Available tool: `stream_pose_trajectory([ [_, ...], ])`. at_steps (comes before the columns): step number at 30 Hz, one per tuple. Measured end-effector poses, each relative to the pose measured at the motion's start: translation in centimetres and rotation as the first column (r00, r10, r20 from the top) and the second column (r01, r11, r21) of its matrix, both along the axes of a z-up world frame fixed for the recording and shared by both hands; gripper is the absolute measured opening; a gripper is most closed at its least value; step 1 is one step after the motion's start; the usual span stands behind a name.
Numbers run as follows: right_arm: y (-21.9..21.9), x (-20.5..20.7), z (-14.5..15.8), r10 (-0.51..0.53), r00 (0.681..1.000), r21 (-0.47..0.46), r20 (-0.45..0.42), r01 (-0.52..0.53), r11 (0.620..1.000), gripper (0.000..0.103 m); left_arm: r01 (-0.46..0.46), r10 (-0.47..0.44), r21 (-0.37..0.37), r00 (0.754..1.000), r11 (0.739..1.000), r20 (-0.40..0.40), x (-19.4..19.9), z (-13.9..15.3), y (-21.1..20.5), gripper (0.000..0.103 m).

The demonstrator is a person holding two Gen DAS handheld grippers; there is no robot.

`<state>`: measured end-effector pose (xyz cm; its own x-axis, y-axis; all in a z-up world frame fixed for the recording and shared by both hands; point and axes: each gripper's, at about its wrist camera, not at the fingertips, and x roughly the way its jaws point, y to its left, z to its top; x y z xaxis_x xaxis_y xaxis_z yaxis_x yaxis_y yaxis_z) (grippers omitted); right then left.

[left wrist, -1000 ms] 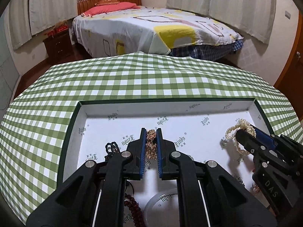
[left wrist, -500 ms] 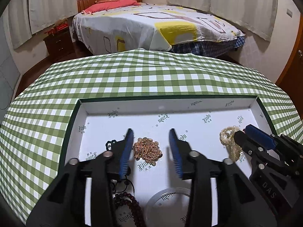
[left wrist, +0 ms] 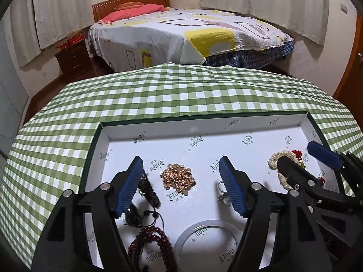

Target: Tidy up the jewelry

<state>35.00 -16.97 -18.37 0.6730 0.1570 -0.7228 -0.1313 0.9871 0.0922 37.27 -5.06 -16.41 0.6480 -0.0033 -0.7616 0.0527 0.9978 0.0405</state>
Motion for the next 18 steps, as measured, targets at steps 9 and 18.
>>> stream_pose_trajectory([
  [9, -0.2, -1.2, 0.1, 0.001, 1.0, 0.004, 0.006, -0.001, 1.0, 0.071, -0.002, 0.001, 0.023, 0.998, 1.0, 0.057, -2.0, 0.8, 0.5, 0.08],
  [18, -0.5, -3.4, 1.0, -0.006, 1.0, 0.011, 0.024, 0.006, 1.0, 0.076, -0.032, 0.032, -0.002, 0.994, 0.999, 0.103, -5.2, 2.3, 1.8, 0.087],
])
